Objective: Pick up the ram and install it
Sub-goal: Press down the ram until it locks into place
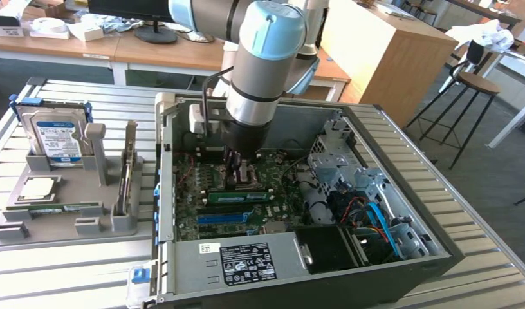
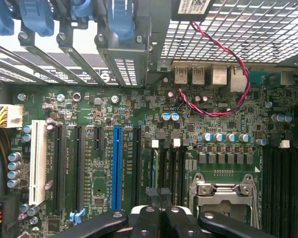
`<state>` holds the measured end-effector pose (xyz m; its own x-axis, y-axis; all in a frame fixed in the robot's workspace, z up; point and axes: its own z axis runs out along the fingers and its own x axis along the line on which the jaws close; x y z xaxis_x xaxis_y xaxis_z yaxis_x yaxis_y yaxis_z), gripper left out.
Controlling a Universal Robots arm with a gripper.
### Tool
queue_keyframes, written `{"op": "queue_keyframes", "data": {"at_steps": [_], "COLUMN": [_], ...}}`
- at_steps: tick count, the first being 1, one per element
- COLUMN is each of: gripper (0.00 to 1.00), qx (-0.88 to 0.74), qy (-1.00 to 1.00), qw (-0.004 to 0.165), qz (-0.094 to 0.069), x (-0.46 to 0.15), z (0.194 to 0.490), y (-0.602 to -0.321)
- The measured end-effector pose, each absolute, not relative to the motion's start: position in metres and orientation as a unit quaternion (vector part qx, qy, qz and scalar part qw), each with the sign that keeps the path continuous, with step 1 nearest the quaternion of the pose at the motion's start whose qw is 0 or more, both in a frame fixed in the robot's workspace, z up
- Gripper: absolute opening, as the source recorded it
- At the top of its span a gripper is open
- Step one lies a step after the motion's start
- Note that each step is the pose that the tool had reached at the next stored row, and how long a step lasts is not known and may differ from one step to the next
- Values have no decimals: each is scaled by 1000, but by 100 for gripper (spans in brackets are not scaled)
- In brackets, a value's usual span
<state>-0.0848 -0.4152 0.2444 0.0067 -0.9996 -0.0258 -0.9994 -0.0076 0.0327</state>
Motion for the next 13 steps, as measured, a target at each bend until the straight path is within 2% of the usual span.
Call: {"op": "queue_keyframes", "data": {"at_steps": [13], "gripper": [10], "qx": [709], "qy": [-704], "qw": [3], "qz": [-21], "x": [-85], "z": [240], "y": [-415]}}
